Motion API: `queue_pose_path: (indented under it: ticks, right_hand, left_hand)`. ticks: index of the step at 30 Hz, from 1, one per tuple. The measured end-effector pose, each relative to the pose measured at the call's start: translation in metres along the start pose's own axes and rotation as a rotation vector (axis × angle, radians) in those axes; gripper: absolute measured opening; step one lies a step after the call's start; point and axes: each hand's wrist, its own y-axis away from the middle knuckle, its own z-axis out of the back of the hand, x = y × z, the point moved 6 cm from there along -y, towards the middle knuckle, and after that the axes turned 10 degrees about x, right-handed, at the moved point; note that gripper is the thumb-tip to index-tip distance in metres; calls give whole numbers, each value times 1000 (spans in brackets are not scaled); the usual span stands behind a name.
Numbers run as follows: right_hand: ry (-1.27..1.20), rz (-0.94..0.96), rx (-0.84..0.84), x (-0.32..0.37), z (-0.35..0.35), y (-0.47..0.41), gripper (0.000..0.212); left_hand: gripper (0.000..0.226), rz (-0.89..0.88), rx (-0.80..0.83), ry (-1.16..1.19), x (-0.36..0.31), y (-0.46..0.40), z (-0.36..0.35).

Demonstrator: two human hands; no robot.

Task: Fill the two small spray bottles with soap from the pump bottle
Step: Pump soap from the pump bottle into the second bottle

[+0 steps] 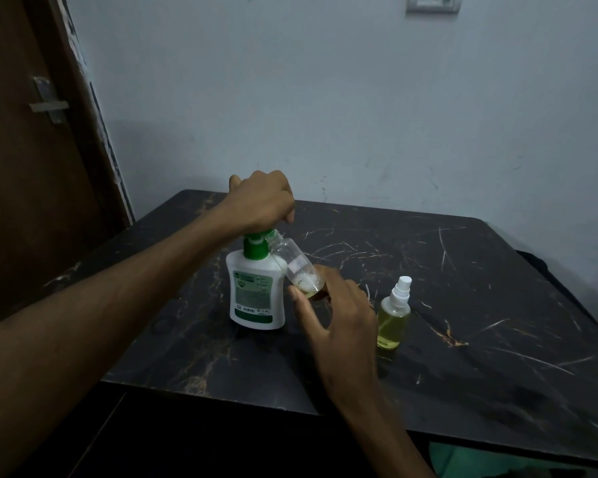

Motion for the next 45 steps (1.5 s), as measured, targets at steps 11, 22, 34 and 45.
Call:
queue_pose_path:
  ticks: [11,22,34,45]
  right_hand:
    - [-9,-11,13,-1,0,-1,44]
    - [11,-12,9,1,0,0,42]
    - [10,10,-9,3,2,0,39]
    - [-9,25,-11,2,1,0,35]
  left_hand:
    - [18,-16,-4,3,-1,0,1]
    - [18,-31,5,16,-2,0,0]
    - [17,-31,-16,18,-2,0,4]
    - [16,-45,-29,37,-2,-1,4]
